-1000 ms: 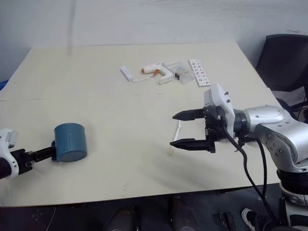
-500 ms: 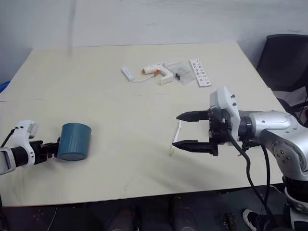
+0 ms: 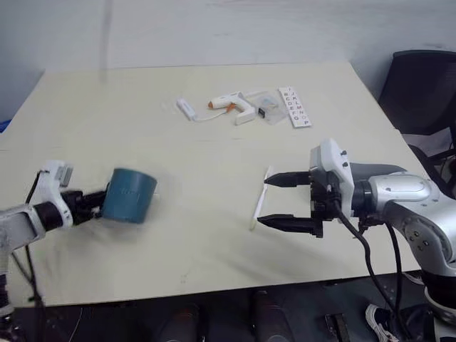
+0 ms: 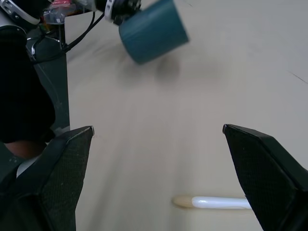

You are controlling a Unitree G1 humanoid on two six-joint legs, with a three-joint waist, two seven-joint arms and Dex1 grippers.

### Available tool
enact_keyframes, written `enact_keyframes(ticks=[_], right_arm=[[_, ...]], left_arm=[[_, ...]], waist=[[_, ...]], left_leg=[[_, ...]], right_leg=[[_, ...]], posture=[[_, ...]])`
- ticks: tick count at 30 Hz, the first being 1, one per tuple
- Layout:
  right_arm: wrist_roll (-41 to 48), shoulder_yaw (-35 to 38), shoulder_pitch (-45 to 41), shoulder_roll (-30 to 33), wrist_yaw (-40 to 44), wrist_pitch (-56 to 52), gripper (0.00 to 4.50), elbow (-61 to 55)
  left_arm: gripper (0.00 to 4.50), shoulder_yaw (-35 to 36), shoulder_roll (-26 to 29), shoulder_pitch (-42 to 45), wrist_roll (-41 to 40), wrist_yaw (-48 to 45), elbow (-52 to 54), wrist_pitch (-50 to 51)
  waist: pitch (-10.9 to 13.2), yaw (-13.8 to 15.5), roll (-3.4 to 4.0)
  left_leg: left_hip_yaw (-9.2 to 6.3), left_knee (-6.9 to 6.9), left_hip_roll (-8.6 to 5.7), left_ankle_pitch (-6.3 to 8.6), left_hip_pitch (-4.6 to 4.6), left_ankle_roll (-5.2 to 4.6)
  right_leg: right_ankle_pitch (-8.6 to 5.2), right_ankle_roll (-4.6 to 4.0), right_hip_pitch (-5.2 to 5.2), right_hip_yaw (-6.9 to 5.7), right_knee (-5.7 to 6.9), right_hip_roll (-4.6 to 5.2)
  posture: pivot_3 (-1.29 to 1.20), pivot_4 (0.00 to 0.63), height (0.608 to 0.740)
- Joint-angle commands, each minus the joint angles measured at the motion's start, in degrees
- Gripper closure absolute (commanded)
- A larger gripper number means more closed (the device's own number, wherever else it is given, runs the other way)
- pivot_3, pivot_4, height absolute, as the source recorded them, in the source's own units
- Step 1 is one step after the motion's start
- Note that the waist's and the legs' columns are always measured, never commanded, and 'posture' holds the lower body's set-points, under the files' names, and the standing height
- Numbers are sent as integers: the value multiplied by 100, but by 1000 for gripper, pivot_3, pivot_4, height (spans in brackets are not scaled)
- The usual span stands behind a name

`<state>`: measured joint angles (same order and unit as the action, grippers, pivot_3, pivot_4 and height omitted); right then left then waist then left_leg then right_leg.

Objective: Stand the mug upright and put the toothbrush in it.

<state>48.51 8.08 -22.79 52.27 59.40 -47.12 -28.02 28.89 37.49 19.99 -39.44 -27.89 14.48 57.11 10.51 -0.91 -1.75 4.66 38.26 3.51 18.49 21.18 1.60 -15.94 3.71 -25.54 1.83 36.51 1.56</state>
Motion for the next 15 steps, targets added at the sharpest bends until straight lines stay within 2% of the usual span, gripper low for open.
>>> enact_keyframes(ticks=[1, 5, 7, 10, 15], right_arm=[[-70, 123, 11, 43, -117, 170, 0, -215], [-71, 127, -7, -114, -492, 91, 0, -144], [-79, 149, 33, -136, -618, 80, 0, -133], [-69, 199, 135, -138, -767, 76, 0, -171], [132, 341, 282, -169, -1003, -7, 0, -295]], left_arm=[[4463, -296, -512, 408, 307, 332, 408, -1184], [4463, -1331, -1393, 451, 1833, 870, 83, -3453], [4463, -1601, -1740, 444, 2276, 1060, -227, -4208], [4463, -1892, -2005, 392, 2818, 1405, -765, -4700], [4463, -2333, -2061, 285, 3687, 1710, -1734, -5557]], waist=[[-2, 38, -2], [-4, 54, 2], [-3, 69, 1], [-3, 71, 1], [-3, 74, 1]], left_leg=[[2, 3, -15, 0, 1, -1], [21, -3, -28, 0, -10, -8], [52, 2, -28, 0, -6, -9], [61, 3, -27, 0, -3, -12], [63, 1, -28, -1, -6, -16]], right_leg=[[3, 5, 1, 5, 0, -2], [10, 18, 2, 25, -3, -6], [13, 24, 2, 23, -9, -10], [14, 24, 1, 24, -10, -10], [14, 26, 1, 24, -9, -12]], posture=[[0, 150, 740], [0, 150, 740], [0, 150, 740], [0, 150, 740], [0, 150, 740]])
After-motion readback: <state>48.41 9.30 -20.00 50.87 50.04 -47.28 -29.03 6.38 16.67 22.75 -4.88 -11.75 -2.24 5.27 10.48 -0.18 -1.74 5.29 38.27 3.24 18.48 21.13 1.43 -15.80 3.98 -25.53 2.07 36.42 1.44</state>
